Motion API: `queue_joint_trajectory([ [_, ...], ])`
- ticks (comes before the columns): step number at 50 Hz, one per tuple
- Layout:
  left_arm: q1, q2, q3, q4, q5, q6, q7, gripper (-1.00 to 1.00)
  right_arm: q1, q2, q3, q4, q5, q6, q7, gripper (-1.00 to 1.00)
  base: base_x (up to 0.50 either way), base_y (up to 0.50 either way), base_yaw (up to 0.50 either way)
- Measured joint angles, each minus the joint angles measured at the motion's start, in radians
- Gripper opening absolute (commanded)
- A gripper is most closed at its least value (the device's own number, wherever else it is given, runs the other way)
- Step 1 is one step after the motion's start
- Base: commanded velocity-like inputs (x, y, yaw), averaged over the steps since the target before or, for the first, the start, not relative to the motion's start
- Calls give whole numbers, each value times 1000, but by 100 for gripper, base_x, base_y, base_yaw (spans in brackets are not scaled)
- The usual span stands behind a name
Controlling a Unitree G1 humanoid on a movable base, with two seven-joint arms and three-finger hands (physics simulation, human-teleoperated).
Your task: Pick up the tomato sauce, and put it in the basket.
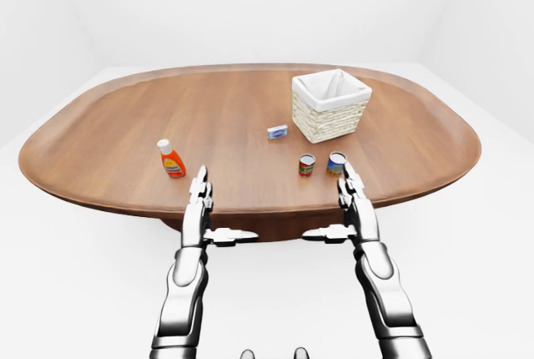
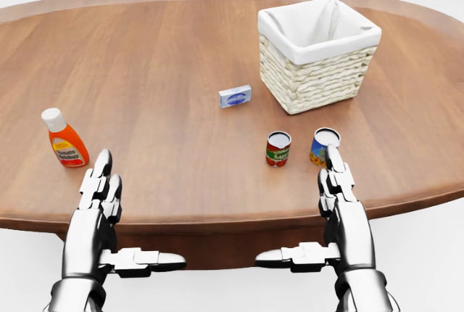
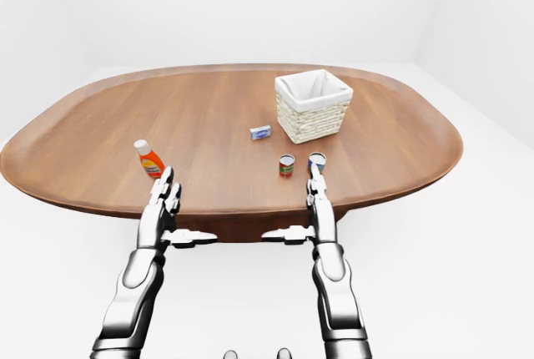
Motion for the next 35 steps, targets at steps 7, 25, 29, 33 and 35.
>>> queue_joint_trajectory([
  [7,-1,6,12,1,-5,0,-11,100,0,-6,-10,-2,5,3,13,100,0,0,0],
  [25,-24,36,77,-36,-31,45,-5,100,2,-26,-63,-81,32,47,16,100,0,0,0],
  [29,-40,61,128,-73,-55,82,12,100,9,-40,-108,-160,50,87,12,100,0,0,0],
  [33,-54,84,180,-115,-81,86,33,100,9,-62,-182,-251,87,87,8,100,0,0,0],
  [35,-62,96,208,-130,-100,86,47,100,12,-72,-226,-297,109,87,5,100,0,0,0],
])
